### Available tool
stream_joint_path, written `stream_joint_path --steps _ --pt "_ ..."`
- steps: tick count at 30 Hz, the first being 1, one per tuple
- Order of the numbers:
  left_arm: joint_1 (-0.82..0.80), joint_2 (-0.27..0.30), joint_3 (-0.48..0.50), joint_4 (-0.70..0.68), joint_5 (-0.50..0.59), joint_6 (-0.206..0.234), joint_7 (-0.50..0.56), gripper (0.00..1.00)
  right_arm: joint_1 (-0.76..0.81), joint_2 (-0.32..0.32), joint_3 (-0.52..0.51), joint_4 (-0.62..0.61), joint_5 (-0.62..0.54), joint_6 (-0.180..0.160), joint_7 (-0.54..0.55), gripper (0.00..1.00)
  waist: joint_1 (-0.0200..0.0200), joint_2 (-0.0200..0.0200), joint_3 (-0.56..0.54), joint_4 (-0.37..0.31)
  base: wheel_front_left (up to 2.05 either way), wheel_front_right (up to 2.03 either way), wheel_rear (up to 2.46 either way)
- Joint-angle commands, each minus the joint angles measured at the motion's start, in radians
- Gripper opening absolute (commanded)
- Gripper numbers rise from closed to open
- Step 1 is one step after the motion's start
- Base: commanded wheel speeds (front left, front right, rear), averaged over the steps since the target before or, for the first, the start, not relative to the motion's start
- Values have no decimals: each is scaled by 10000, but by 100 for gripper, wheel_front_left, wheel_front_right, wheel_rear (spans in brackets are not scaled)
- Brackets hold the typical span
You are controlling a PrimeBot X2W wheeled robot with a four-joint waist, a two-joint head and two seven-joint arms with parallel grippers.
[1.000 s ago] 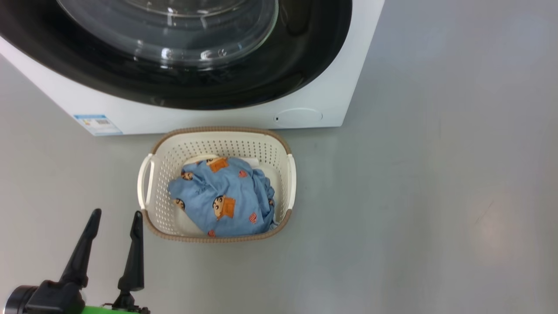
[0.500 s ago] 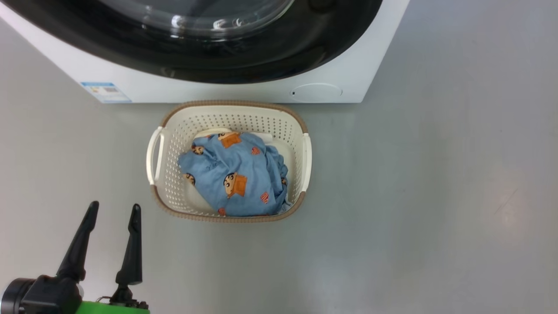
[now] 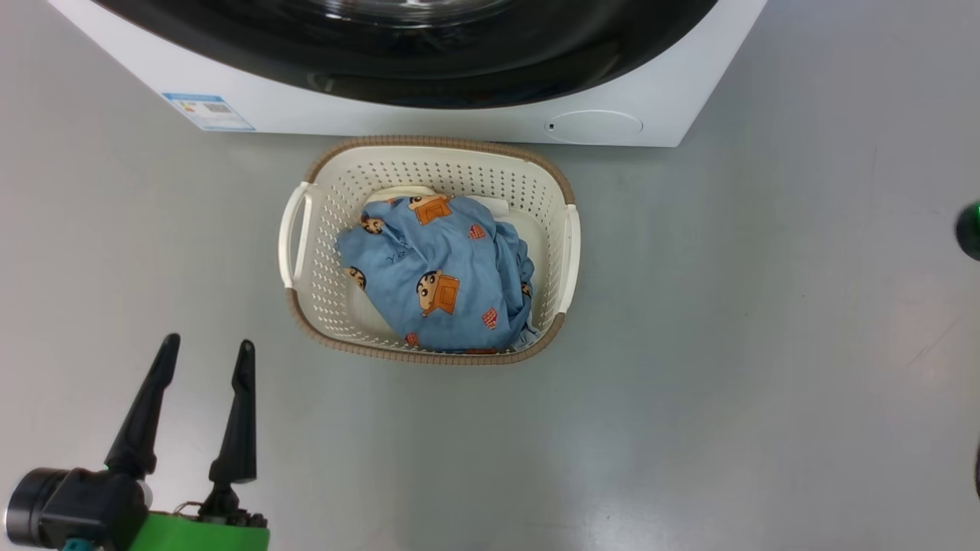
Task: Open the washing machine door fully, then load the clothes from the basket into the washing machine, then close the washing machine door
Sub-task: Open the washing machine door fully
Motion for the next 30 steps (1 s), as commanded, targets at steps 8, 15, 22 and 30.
stream_joint_path --steps 8,15,22,30 --pt "-147 123 211 -177 -10 -25 -65 100 -951 203 1036 98 -654 16 626 0 0 0 -76 120 0 0 0" --pt "-51 141 76 -145 -53 -25 -65 100 -1706 132 1470 342 -966 16 898 0 0 0 -41 305 0 0 0" --pt "-8 93 12 -104 -111 -25 -65 100 -2259 74 1795 516 -1221 16 978 0 0 0 44 566 0 0 0" --pt "-24 -26 -23 -124 -166 -25 -65 100 -2826 -86 2050 681 -1385 16 1090 0 0 0 321 857 0 0 0"
